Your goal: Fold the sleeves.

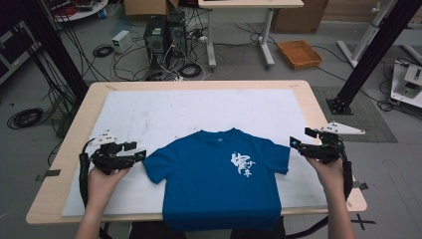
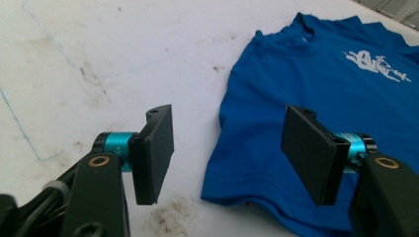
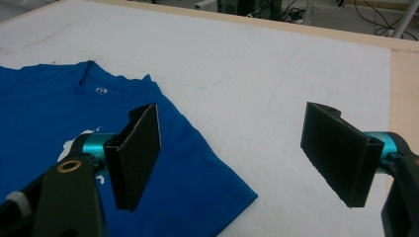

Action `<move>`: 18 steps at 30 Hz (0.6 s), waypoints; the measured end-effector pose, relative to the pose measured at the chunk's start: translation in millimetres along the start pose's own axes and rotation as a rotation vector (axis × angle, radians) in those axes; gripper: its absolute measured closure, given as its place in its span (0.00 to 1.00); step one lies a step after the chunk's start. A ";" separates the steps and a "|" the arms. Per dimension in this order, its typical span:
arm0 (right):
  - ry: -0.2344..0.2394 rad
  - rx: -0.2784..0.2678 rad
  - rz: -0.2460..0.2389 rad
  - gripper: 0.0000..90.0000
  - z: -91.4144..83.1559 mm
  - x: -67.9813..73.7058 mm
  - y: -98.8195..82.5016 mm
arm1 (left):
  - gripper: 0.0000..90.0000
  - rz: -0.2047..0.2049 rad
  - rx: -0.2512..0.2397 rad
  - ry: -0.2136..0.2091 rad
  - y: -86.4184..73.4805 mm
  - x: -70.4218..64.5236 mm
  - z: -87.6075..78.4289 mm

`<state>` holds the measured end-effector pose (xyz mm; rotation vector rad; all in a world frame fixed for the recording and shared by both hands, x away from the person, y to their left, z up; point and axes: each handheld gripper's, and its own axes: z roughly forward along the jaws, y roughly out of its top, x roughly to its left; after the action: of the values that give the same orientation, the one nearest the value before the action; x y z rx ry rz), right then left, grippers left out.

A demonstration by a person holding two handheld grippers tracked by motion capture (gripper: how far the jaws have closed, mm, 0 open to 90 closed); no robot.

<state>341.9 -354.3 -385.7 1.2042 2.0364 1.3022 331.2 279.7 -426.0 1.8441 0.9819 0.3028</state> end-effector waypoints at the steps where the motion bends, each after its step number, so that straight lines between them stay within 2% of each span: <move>1: 0.000 0.000 0.000 0.26 0.0 0.0 0.0 | 0.42 -0.010 0.010 0.005 -1.0 0.5 1.6; 6: -0.003 -0.001 -0.001 0.26 -0.3 0.1 -0.1 | 0.52 -0.055 0.087 0.009 -4.9 4.3 6.3; 11: -0.005 -0.002 -0.002 0.26 -0.4 0.1 0.0 | 0.60 -0.098 0.114 0.015 -8.6 7.6 7.2; 16: -0.008 0.002 0.002 0.26 0.1 0.6 0.0 | 0.68 -0.117 0.143 0.026 -10.3 8.4 10.7; 18: -0.008 0.004 0.003 0.27 0.1 1.2 0.0 | 0.69 -0.106 0.173 0.034 -10.9 7.0 14.9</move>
<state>341.3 -353.2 -385.7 1.2130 2.0333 1.2926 339.1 277.3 -444.0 1.9391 1.1558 0.1896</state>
